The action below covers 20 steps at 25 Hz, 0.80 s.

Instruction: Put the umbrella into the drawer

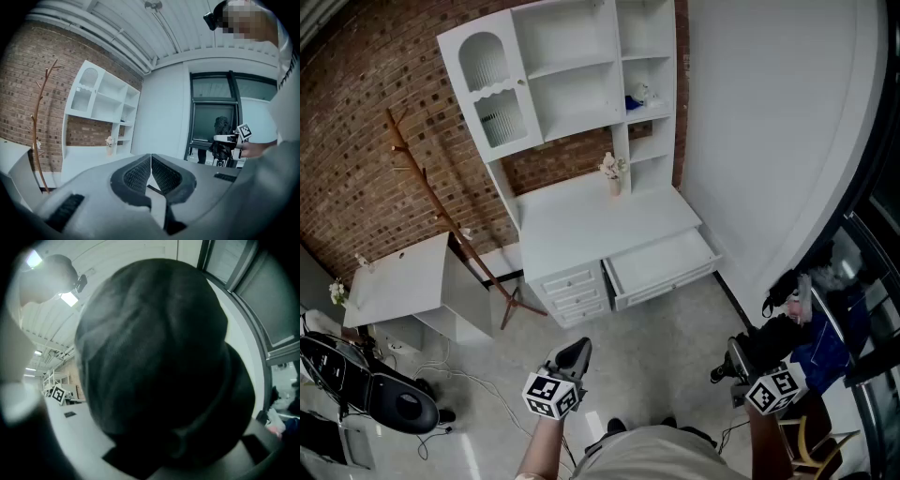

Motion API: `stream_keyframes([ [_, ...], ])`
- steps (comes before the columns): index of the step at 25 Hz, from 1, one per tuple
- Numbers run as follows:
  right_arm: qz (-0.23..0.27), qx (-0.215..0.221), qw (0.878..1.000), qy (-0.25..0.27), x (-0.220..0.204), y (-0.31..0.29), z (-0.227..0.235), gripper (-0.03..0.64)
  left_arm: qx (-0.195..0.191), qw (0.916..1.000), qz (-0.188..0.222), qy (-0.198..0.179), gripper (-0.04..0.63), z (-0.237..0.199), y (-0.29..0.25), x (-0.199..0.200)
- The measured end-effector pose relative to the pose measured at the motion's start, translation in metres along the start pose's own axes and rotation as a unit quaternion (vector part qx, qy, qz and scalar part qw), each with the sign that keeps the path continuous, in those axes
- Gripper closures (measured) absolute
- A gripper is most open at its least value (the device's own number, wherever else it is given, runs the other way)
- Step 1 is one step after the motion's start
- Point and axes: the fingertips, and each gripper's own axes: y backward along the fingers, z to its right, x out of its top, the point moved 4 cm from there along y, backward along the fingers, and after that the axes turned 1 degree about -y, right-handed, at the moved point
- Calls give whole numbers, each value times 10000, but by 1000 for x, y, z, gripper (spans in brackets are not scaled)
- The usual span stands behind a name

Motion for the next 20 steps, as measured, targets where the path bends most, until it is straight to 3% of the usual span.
stream_keyframes([
  [20, 31, 44, 10000, -5, 3, -3, -11, 348, -22, 10000, 24, 31, 568, -5, 2, -1],
])
